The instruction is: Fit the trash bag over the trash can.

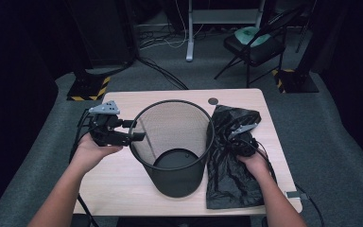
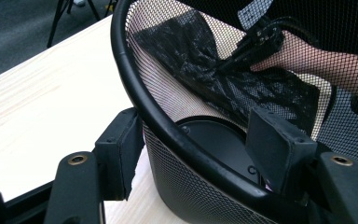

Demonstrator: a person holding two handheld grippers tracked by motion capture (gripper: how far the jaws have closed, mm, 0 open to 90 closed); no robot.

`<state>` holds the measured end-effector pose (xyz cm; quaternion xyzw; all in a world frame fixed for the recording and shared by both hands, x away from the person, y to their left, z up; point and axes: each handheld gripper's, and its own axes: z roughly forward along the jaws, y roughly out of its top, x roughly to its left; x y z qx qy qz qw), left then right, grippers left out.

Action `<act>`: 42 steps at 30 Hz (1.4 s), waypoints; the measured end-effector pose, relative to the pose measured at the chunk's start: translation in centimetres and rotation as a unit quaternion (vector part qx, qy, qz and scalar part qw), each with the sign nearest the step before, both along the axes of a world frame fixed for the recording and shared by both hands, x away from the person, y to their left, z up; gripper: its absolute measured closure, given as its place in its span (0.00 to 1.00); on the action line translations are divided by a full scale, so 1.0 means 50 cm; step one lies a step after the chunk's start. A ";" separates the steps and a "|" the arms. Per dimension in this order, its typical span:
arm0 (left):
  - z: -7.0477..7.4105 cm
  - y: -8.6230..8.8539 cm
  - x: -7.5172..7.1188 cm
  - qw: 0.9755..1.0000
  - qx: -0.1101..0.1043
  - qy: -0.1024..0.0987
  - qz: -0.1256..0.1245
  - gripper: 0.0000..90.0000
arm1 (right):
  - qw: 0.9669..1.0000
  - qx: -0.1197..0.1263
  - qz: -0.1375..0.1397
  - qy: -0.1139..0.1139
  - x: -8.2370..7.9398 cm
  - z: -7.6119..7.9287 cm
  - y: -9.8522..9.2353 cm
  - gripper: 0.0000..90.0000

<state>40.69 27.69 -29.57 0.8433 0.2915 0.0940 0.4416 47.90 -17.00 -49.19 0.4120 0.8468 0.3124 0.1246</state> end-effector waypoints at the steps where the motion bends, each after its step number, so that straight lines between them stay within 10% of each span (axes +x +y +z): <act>1: 0.000 0.000 0.001 1.000 -0.001 0.001 0.001 0.40 | 1.000 0.000 0.003 0.000 -0.002 0.008 -0.004 0.97; 12: 0.001 -0.001 -0.002 1.000 0.003 -0.006 0.001 0.40 | 0.997 -0.039 0.073 0.001 -0.017 0.041 0.003 0.97; 42: 0.017 0.019 0.012 0.999 -0.007 0.014 -0.039 0.37 | 0.989 0.057 0.134 -0.007 -0.045 0.238 -0.045 0.97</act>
